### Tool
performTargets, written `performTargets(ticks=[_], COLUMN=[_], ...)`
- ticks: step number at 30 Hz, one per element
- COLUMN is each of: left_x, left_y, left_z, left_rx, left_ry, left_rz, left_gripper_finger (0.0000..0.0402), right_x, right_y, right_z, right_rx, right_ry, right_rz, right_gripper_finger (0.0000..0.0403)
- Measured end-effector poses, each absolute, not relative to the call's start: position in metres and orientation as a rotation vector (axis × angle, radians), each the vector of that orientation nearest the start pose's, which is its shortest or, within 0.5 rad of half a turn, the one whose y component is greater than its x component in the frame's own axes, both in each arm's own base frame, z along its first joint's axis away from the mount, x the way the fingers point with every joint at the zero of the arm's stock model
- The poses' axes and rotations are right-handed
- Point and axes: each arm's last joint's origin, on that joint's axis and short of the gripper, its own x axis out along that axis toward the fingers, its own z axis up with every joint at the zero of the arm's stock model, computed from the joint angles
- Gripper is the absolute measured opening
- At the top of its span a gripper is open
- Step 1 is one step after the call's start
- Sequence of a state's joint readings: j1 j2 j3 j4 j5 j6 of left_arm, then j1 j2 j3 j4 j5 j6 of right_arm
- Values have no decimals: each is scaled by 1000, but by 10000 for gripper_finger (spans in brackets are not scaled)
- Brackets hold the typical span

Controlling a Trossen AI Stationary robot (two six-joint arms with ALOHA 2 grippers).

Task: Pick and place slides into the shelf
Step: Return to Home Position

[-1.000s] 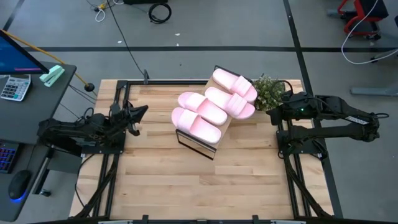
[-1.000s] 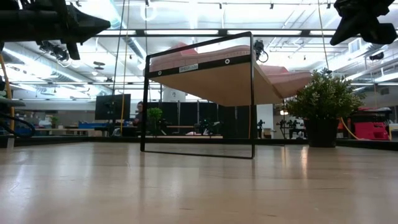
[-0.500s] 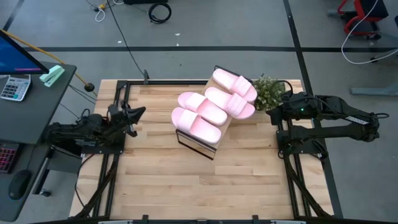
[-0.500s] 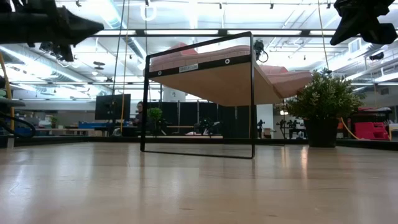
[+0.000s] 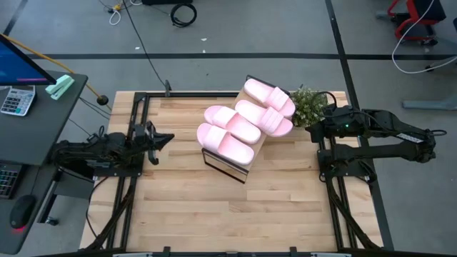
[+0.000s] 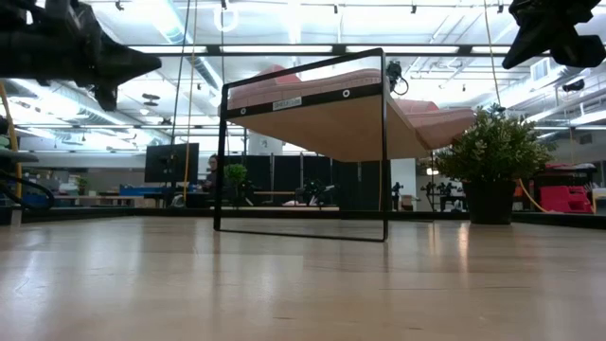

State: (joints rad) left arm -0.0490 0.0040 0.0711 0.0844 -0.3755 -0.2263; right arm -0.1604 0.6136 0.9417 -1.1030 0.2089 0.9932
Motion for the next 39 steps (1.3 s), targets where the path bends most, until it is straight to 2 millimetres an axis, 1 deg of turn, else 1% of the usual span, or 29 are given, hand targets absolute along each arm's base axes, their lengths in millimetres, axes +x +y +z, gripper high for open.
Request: performTargets(ticks=[6,8,10,16,23,27,31,39], left_x=[91,93,95,94,96,97,97,97], left_y=[5,5,5,4,2,2,0,-1], left_z=[193,187,181,183,181,174,172,170], left_rx=[-254,-257,-256,-238,-220,-223,-236,-234], left_ry=[-165,-202,-191,-209,-178,-104,-73,-50], left_rz=[274,269,267,242,168,159,99,77], left_gripper_finger=[0,0,0,0,0,0,0,1], right_x=[83,83,83,83,83,83,84,84], right_y=[-20,-20,-20,-20,-20,-20,-19,-19], right_z=[324,324,324,324,324,324,324,324], right_rx=[921,932,941,945,939,930,916,909], right_ry=[535,531,527,526,528,531,544,558], right_rz=[-709,-713,-715,-716,-714,-711,-693,-670], right_gripper_finger=[0,0,0,0,0,0,0,0])
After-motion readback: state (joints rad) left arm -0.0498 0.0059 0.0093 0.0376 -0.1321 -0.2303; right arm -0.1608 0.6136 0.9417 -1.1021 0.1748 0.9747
